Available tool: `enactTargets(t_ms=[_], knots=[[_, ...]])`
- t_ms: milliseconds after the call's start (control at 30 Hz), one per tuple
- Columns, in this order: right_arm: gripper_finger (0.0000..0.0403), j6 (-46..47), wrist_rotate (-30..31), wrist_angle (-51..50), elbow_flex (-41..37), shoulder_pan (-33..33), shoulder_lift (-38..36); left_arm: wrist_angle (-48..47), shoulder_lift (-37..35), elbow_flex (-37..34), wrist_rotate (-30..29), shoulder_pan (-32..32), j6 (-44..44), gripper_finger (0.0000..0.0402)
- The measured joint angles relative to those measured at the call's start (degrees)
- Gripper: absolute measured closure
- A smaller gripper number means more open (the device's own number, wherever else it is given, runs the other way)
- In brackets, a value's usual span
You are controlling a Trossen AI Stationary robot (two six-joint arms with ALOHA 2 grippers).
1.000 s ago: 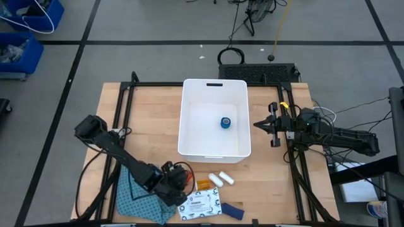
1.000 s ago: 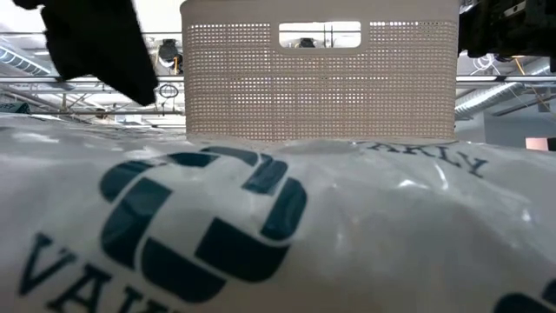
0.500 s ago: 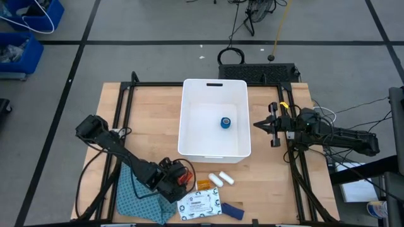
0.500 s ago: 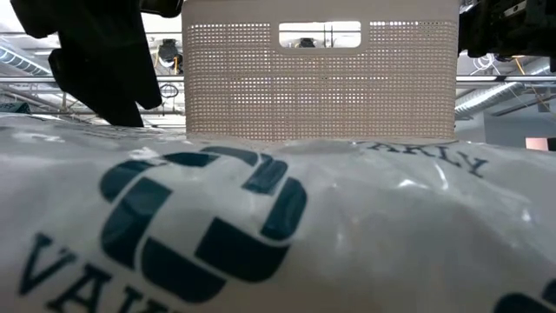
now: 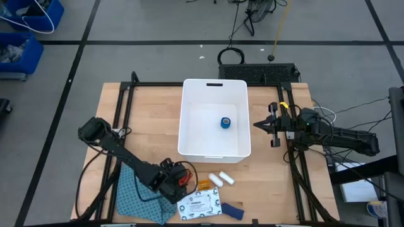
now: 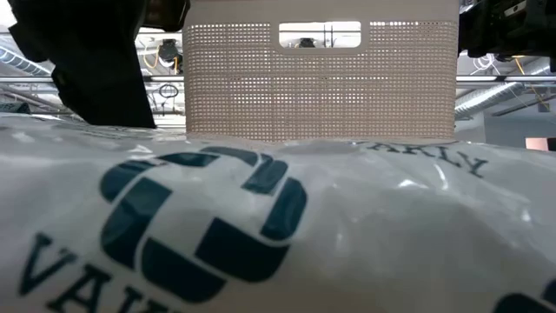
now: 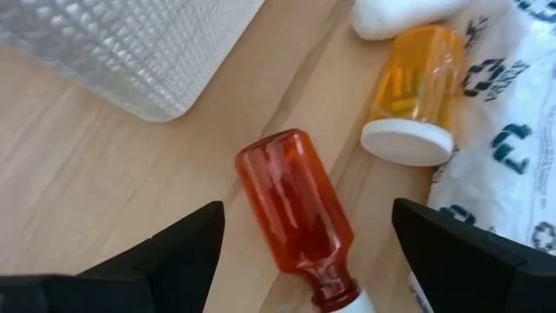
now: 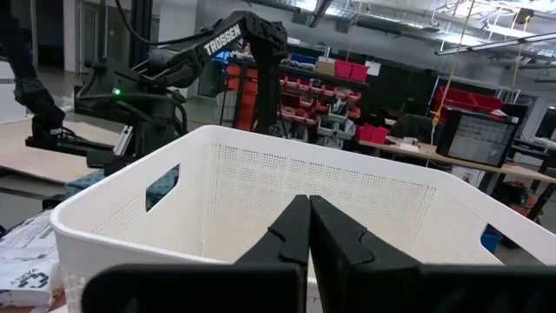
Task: Pick & place medical supplies in basket/bin
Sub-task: Put the red pill bottle into the white bin
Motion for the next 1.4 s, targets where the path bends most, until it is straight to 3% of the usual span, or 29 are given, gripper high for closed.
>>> enactTargets(t_ms=[500,967,1133,1400], knots=[[0.0403,0.00,0.02,-0.21,0.00,0.02,0.00,1.93,5.77,0.00,1.85,2.93,2.21,0.0026],[0.0403,0.00,0.02,-0.22,0.00,0.01,0.00,3.38,9.11,0.20,4.76,3.32,3.43,0.0028],[0.0403,-0.02,0.02,-0.22,0.00,0.01,0.00,3.45,9.16,0.17,5.30,3.32,3.43,0.0072],[0.0403,-0.13,0.02,-0.20,0.00,0.00,0.00,2.90,8.02,-0.03,6.83,3.48,4.83,0.0207]])
